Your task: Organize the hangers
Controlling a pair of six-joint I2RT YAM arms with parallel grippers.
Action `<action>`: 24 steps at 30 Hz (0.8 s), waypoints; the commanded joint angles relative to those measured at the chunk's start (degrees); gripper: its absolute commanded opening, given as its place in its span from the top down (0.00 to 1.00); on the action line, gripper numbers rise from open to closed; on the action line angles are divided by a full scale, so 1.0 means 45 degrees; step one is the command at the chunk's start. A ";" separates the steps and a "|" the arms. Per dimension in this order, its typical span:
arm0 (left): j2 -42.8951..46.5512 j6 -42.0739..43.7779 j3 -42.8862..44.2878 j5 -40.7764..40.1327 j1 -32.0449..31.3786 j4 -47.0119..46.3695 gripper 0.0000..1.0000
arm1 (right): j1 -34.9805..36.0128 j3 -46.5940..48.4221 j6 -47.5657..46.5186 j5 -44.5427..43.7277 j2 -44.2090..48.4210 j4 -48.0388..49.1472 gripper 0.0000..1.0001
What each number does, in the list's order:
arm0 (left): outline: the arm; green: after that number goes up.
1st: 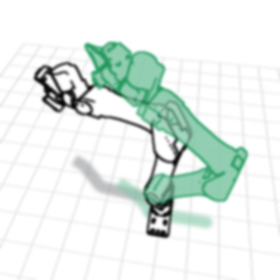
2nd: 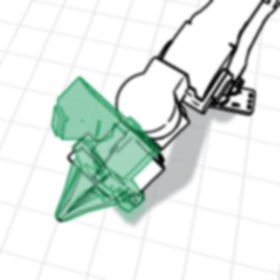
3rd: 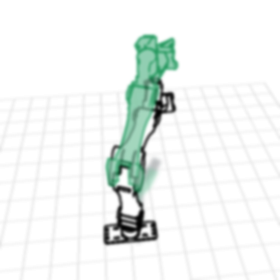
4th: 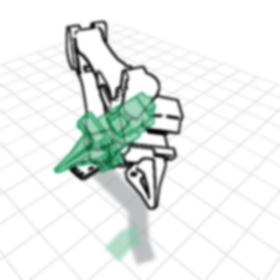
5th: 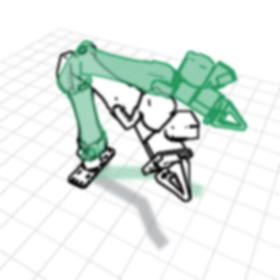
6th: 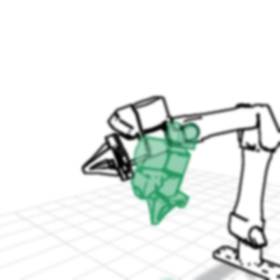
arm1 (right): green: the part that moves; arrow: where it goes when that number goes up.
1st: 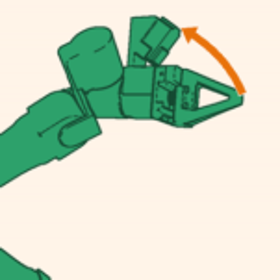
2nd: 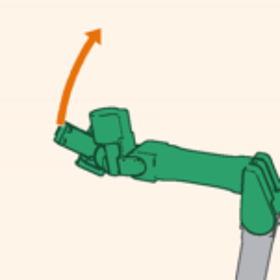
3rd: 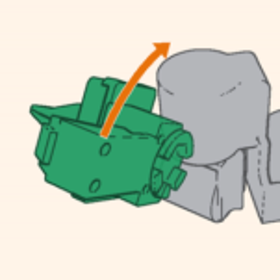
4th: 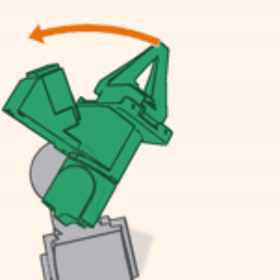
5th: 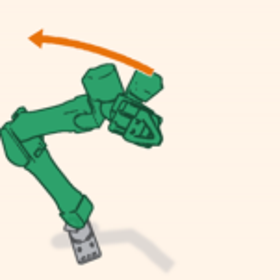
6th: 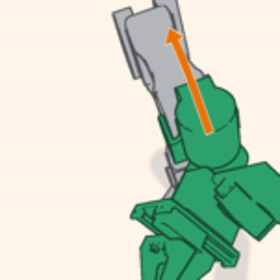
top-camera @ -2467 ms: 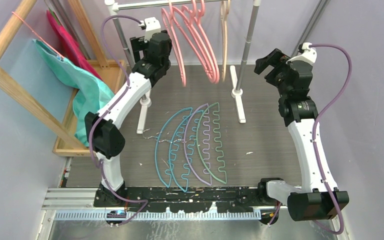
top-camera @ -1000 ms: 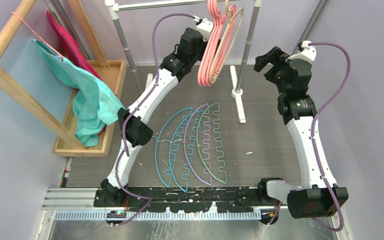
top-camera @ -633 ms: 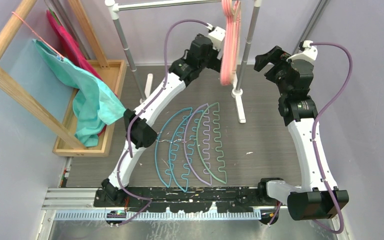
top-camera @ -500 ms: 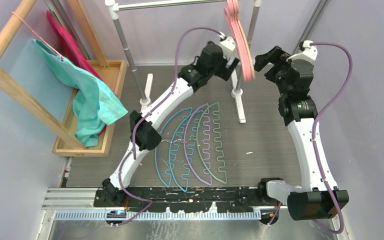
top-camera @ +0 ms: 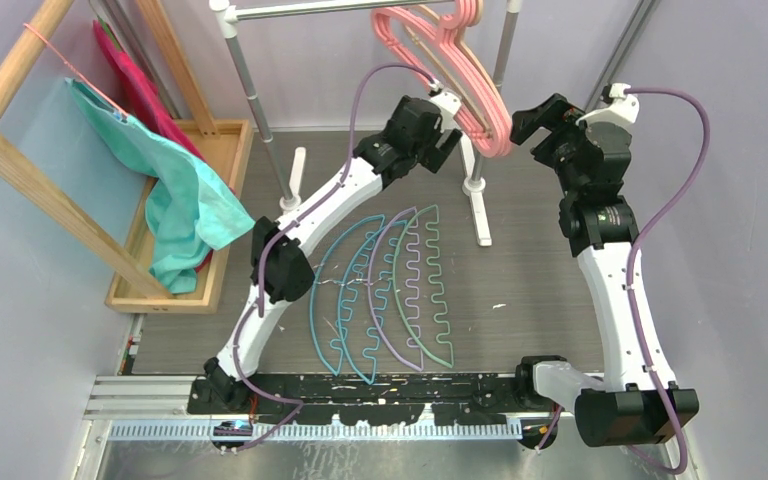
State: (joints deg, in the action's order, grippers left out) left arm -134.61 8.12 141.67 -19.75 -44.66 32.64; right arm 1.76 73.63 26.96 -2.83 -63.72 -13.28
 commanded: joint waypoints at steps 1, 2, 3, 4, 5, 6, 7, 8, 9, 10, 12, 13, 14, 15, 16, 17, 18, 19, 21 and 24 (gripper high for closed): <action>0.2108 -0.0323 -0.1118 -0.0601 0.0217 -0.0766 0.02 | -0.0020 -0.0009 0.0023 0.0212 0.0457 0.0646 0.00; 0.2228 -0.0359 -0.1297 -0.0608 0.0238 -0.0872 0.02 | -0.0025 -0.0050 0.0007 0.0250 0.0497 0.0644 0.00; 0.2297 -0.0427 -0.1383 -0.0628 0.0270 -0.0912 0.02 | -0.0021 -0.0077 -0.0029 0.0257 0.0566 0.0636 0.00; 0.2339 -0.0519 -0.1405 -0.0687 0.0286 -0.0858 0.02 | -0.0025 -0.0065 -0.0090 0.0258 0.0594 0.0611 0.00; 0.2367 -0.0677 -0.1350 -0.0750 0.0320 -0.0722 0.02 | -0.0030 -0.0049 -0.0151 0.0243 0.0661 0.0581 0.00; 0.2395 -0.0843 -0.1291 -0.0762 0.0390 -0.0544 0.02 | -0.0021 -0.0025 -0.0251 0.0249 0.0696 0.0555 0.00; 0.2459 -0.1057 -0.1292 -0.0760 0.0472 -0.0334 0.02 | -0.0020 0.0027 -0.0367 0.0313 0.0720 0.0517 0.00; 0.2560 -0.1284 -0.1333 -0.0738 0.0563 -0.0171 0.02 | -0.0020 0.0101 -0.0491 0.0370 0.0747 0.0474 0.00; 0.2692 -0.1548 -0.1463 -0.0691 0.0677 -0.0004 0.02 | -0.0020 0.0194 -0.0592 0.0416 0.0743 0.0400 0.00; 0.2894 -0.1657 -0.1686 -0.0636 0.0759 0.0107 0.02 | -0.0020 0.0235 -0.0700 0.0458 0.0777 0.0376 0.00; 0.3484 -0.1914 -0.2442 -0.0465 0.0887 0.0050 0.02 | -0.0020 0.0331 -0.0819 0.0473 0.0814 0.0337 0.00; 0.3906 -0.1996 -0.2947 -0.0315 0.0937 -0.0081 0.02 | -0.0025 0.0364 -0.0865 0.0497 0.0823 0.0310 0.00; 0.4325 -0.2055 -0.3517 -0.0191 0.0975 -0.0247 0.02 | -0.0021 0.0402 -0.0888 0.0551 0.0829 0.0292 0.00; 0.4800 -0.2107 -0.4155 -0.0061 0.0999 -0.0428 0.02 | -0.0020 0.0424 -0.0893 0.0600 0.0832 0.0284 0.00; 0.5235 -0.2157 -0.4743 0.0041 0.1014 -0.0588 0.02 | -0.0020 0.0434 -0.0884 0.0596 0.0844 0.0276 0.00; 0.5736 -0.2234 -0.5373 0.0078 0.1050 -0.0688 0.02 | -0.0020 0.0421 -0.0875 0.0566 0.0873 0.0265 0.00; 0.6209 -0.2385 -0.5920 0.0112 0.1109 -0.0740 0.02 | -0.0020 0.0380 -0.0940 0.0560 0.0937 0.0281 0.00; 0.6639 -0.2541 -0.6550 0.0138 0.1189 -0.0739 0.02 | -0.0020 0.0370 -0.1014 0.0537 0.1002 0.0283 0.00; 0.7756 -0.2991 -0.8046 0.0267 0.1382 -0.0665 0.02 | -0.0020 0.0405 -0.1145 0.0378 0.1104 0.0187 0.00; 0.9150 -0.3769 -1.0139 0.0624 0.1580 -0.0621 0.02 | -0.0010 0.0268 -0.1100 -0.0034 0.1314 -0.0257 0.00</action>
State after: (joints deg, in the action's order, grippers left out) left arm -102.15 -3.68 103.63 -19.20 -38.48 31.92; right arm 1.76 73.08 23.20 -1.13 -60.71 -14.48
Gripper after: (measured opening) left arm 0.980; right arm 0.999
